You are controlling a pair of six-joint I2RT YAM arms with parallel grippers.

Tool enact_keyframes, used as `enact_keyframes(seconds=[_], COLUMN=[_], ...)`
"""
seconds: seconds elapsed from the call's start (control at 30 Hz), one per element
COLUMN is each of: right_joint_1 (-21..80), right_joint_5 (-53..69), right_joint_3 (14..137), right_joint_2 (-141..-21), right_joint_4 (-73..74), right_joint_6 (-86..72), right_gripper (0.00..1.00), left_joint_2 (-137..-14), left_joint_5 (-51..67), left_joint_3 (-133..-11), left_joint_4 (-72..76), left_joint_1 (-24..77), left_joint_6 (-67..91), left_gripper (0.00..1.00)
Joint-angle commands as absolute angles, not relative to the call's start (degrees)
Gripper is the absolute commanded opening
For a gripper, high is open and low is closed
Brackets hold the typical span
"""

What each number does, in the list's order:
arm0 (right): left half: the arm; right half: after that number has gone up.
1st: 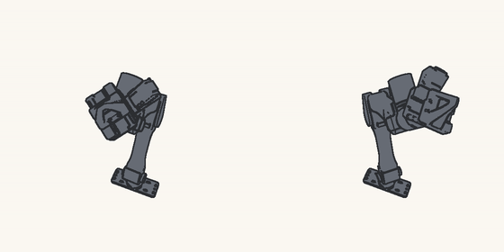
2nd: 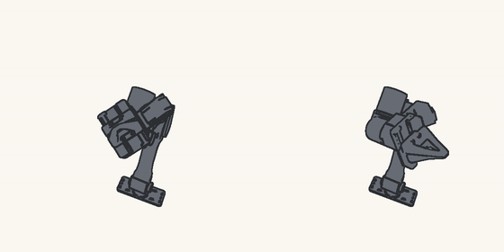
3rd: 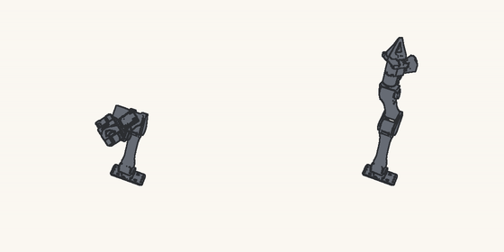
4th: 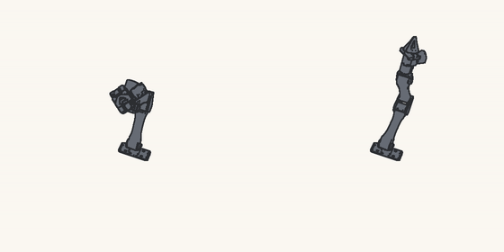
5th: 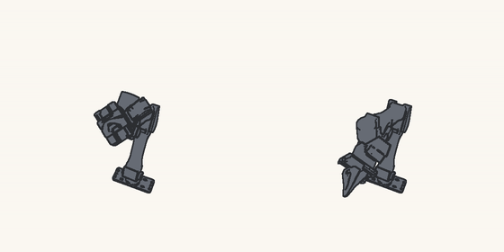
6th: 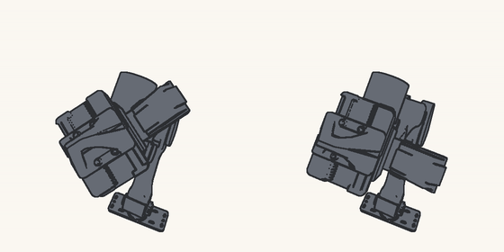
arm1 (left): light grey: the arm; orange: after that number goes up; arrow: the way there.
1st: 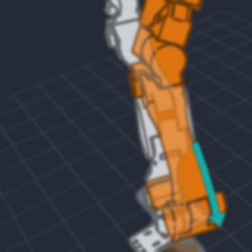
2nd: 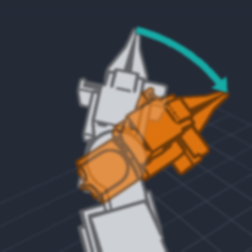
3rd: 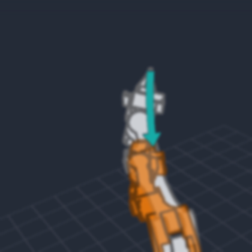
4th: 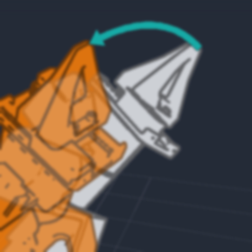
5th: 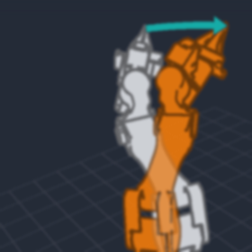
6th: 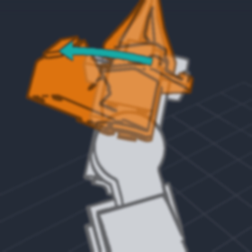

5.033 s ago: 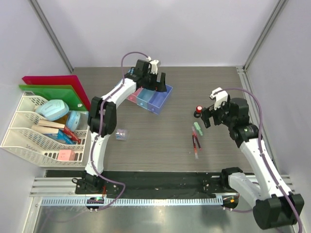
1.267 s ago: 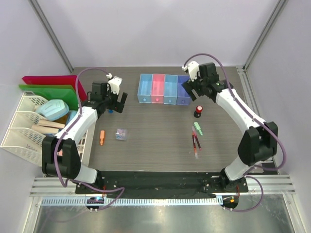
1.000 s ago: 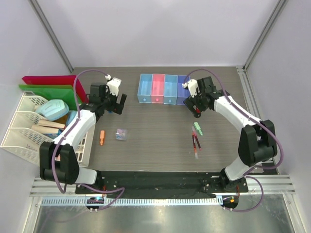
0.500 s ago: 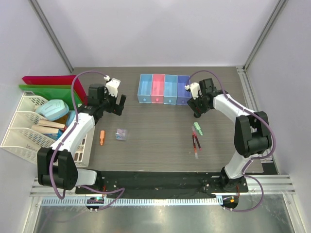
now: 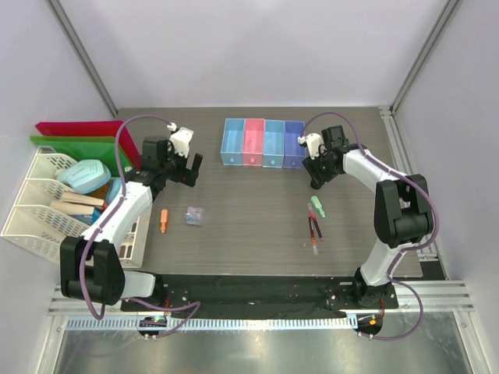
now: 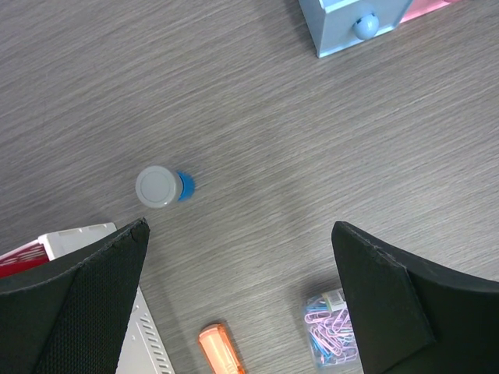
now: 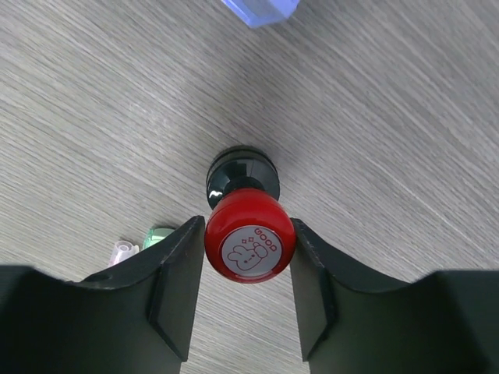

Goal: Sort the stationery into containers
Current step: Pick up the stationery from the center of the board, then place the stationery in the storage box.

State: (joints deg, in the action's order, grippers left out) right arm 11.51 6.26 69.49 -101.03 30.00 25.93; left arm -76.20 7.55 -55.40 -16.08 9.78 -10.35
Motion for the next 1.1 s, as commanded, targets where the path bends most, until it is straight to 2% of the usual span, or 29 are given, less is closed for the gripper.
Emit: enact_keyframes(seconds=[0.0, 0.1, 0.2, 0.23, 0.4, 0.6, 0.73, 1.07], right_joint_1=[11.34, 11.25, 11.34, 11.34, 11.34, 11.34, 11.34, 11.43], right_joint_5=[8.17, 8.17, 7.65, 7.47, 6.5, 9.49, 10.19, 12.48], right_joint_3=[72.25, 72.6, 72.6, 72.51, 73.03, 80.13, 86.91, 116.68], right_joint_2=[-100.11, -99.93, -99.76, -99.76, -97.57, -91.76, -92.28, -112.04], right_joint_4=[28.56, 28.56, 28.56, 28.56, 29.35, 36.03, 37.62, 39.37], right_joint_6=[25.58, 25.23, 25.14, 25.14, 24.7, 24.61, 24.35, 21.18], right_gripper=[0.5, 0.45, 0.33, 0.26, 0.1, 0.09, 0.09, 0.1], left_joint_2=[-75.15, -75.06, -75.15, -75.15, -75.06, -75.32, -75.59, -73.39], left_joint_5=[8.09, 7.91, 8.17, 8.17, 8.61, 8.88, 9.31, 9.93], left_joint_3=[-54.58, -54.32, -54.05, -54.05, -53.61, -52.91, -52.74, -51.51], left_joint_4=[-14.06, -14.06, -14.06, -14.06, -14.15, -14.06, -14.06, -17.4], left_joint_1=[9.84, 9.84, 9.84, 9.84, 9.84, 9.93, 9.93, 9.84], left_joint_6=[-10.37, -10.55, -10.55, -10.46, -10.37, -11.16, -10.99, -13.01], left_gripper=[1.0, 1.0, 1.0, 1.0, 1.0, 1.0, 1.0, 1.0])
